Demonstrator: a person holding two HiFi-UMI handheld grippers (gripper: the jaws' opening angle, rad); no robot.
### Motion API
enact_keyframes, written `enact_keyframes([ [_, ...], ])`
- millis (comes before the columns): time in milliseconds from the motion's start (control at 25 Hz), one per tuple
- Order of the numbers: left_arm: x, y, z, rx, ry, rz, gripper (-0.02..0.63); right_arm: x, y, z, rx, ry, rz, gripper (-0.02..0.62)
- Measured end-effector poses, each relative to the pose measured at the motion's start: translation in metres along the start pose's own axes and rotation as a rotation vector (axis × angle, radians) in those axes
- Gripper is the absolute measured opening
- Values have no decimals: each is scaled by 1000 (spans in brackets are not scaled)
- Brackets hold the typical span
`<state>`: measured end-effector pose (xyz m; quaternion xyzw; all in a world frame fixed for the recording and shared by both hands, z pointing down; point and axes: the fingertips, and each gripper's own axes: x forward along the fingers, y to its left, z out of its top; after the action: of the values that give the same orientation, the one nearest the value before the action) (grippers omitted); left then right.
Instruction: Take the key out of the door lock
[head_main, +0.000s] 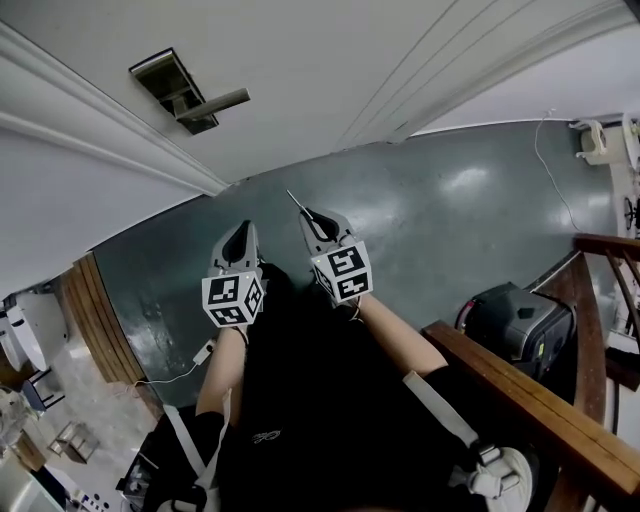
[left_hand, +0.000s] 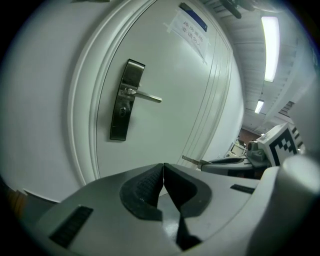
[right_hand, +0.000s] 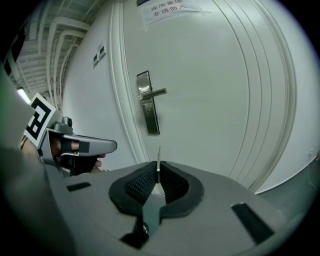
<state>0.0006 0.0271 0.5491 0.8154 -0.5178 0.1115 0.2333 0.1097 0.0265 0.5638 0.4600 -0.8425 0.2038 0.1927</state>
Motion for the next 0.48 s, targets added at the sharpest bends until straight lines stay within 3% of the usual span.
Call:
enact_keyframes([
  [240, -14, -40, 19, 5, -73, 12, 23, -30, -11, 5, -18, -43, -2, 32],
  [480, -39, -54, 74, 46, -209, 52, 23, -50, -6, 52, -82, -161, 1, 32],
])
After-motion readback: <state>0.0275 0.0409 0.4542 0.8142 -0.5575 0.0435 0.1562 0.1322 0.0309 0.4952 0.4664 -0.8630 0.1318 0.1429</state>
